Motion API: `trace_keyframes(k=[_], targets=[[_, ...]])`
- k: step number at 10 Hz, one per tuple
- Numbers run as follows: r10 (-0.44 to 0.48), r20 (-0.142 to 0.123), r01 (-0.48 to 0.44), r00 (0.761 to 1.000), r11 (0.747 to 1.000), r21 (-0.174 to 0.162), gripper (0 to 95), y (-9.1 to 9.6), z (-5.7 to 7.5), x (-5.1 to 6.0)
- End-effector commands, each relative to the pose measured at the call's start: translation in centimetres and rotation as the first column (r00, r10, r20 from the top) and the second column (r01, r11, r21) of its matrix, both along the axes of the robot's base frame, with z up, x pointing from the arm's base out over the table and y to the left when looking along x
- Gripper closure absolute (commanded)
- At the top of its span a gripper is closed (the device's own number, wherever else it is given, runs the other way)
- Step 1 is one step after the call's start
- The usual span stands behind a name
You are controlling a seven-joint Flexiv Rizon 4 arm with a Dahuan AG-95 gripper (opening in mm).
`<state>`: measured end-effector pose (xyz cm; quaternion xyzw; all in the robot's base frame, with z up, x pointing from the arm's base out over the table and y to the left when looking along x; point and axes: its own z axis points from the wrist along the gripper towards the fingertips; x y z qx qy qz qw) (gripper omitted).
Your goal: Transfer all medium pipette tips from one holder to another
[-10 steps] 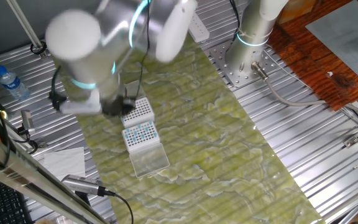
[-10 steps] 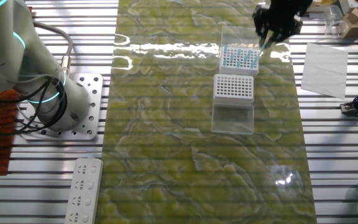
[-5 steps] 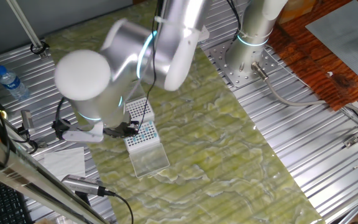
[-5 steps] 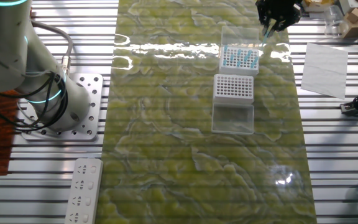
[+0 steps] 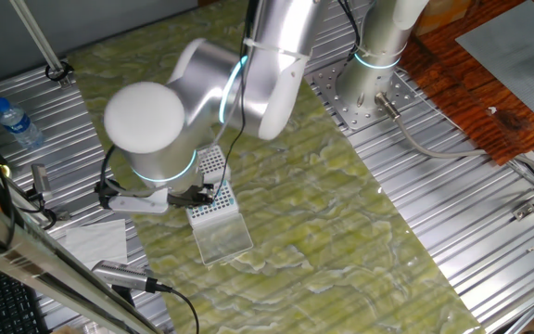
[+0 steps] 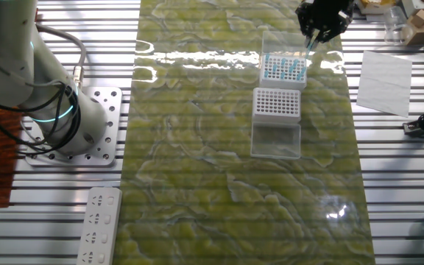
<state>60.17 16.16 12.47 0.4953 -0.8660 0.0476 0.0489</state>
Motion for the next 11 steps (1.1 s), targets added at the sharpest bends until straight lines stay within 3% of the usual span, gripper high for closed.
trace_keyframes(k=[1,11], targets=[[0.003,0.003,-0.003,1.0,1.0,-0.001,95.0,0.01,-0.13,-0.08],[0.005,0.012,-0.005,1.0,1.0,-0.002,95.0,0.27,-0.04,-0.54]])
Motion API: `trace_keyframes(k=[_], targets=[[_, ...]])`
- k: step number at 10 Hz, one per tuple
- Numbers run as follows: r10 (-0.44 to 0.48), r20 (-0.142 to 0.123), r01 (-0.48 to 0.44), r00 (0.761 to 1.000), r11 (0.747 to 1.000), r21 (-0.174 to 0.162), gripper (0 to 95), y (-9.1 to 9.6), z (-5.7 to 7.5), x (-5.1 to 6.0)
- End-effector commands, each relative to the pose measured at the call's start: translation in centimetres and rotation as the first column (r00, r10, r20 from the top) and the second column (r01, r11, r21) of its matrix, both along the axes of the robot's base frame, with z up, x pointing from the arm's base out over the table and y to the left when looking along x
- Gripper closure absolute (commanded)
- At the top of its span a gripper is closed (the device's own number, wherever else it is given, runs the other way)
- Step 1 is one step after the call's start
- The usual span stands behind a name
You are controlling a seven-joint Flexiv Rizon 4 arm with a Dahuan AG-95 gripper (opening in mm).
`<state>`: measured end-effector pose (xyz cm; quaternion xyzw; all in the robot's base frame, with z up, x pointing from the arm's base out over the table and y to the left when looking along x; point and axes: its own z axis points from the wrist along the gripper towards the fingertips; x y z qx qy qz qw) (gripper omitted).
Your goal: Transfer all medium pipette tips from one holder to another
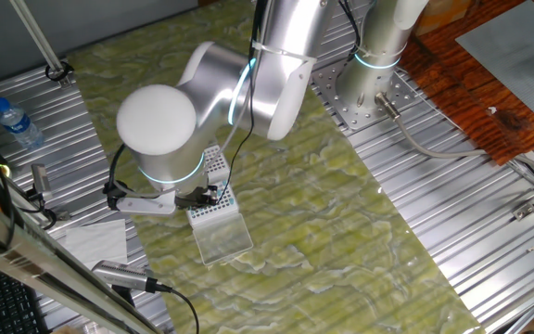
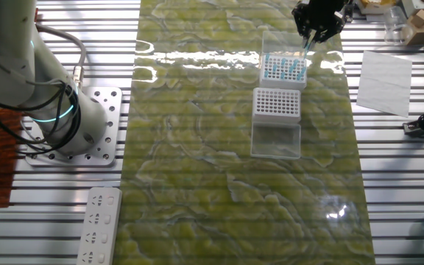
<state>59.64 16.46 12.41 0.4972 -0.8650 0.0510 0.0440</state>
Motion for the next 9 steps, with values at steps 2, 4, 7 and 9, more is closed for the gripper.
trace_keyframes(k=[2,4,7,9], targets=[[0.001,0.004,-0.001,1.0,1.0,-0.006,95.0,-0.1,-0.1,-0.1],[0.002,0.009,-0.002,1.0,1.0,-0.007,95.0,-0.2,-0.5,-0.2],[0.023,0.018,-0.023,1.0,1.0,-0.007,95.0,-0.2,-1.0,-0.1],[0.023,0.018,-0.023,1.0,1.0,-0.007,95.0,-0.2,-1.0,-0.1]])
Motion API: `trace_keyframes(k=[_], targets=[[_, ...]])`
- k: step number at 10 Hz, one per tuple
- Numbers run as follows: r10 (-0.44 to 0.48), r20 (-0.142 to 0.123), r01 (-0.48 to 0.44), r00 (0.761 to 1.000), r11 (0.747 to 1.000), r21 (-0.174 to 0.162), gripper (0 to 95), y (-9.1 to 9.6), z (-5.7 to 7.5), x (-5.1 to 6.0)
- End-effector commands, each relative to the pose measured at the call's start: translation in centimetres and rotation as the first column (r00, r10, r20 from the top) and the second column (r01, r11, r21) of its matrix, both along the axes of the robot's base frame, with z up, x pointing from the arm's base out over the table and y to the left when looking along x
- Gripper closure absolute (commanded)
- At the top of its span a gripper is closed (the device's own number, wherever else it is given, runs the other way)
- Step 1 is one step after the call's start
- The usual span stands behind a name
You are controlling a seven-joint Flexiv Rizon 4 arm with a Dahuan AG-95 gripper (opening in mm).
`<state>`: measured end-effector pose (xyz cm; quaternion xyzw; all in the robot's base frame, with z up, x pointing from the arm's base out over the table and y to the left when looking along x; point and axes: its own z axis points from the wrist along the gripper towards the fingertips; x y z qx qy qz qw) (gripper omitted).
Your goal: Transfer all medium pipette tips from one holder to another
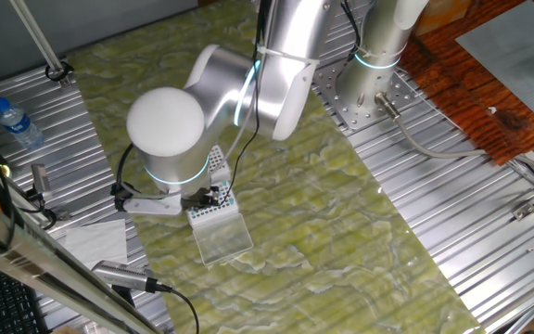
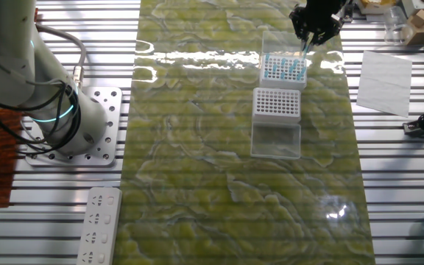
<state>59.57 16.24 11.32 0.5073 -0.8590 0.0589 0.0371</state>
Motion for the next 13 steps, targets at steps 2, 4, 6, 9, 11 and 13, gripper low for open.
trace_keyframes(k=[2,4,6,9,11,13], targets=[[0.022,0.001,-0.022,1.0,1.0,0.003,76.0,-0.2,-0.4,0.0],[0.011,0.005,-0.011,1.0,1.0,-0.001,57.0,-0.4,-0.4,-0.1],[-0.109,-0.009,0.109,0.994,0.994,0.018,95.0,-2.8,0.6,-1.8],[-0.25,-0.064,0.254,0.966,0.965,0.064,95.0,-4.5,2.0,-5.1],[-0.347,-0.07,0.352,0.935,0.933,0.081,95.0,-4.4,2.7,-8.2],[-0.445,-0.071,0.45,0.893,0.889,0.088,95.0,-3.7,3.1,-11.5]])
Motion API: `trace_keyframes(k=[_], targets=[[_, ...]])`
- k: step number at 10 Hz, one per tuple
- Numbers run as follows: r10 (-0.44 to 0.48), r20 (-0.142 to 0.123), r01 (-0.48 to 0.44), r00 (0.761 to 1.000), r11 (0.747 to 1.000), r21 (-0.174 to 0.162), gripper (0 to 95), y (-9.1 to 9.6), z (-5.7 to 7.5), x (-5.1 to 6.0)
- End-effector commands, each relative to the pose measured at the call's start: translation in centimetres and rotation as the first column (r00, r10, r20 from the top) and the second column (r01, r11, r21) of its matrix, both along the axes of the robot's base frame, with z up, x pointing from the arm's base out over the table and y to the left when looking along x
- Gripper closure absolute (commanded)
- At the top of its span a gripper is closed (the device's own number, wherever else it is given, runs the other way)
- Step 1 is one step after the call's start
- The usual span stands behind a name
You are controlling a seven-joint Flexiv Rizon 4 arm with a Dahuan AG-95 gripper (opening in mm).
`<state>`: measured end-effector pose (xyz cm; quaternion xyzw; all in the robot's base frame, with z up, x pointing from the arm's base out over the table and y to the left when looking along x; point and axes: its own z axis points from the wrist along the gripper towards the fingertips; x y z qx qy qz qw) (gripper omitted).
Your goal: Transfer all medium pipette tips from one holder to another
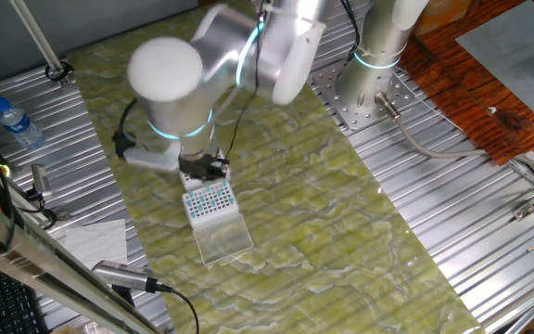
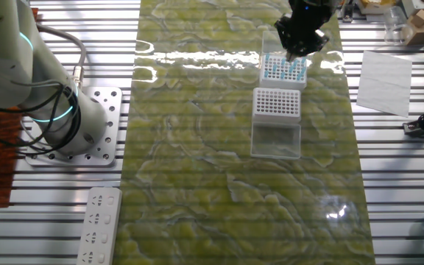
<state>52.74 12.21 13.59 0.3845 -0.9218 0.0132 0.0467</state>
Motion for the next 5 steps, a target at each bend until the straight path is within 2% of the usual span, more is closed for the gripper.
trace_keyframes(k=[1,3,5], targets=[[-0.227,-0.009,0.227,0.974,0.973,0.041,95.0,0.5,0.8,-5.9],[-0.277,-0.01,0.277,0.961,0.959,0.065,95.0,0.9,0.5,-7.6],[-0.305,-0.013,0.305,0.952,0.95,0.071,95.0,1.3,0.1,-9.0]])
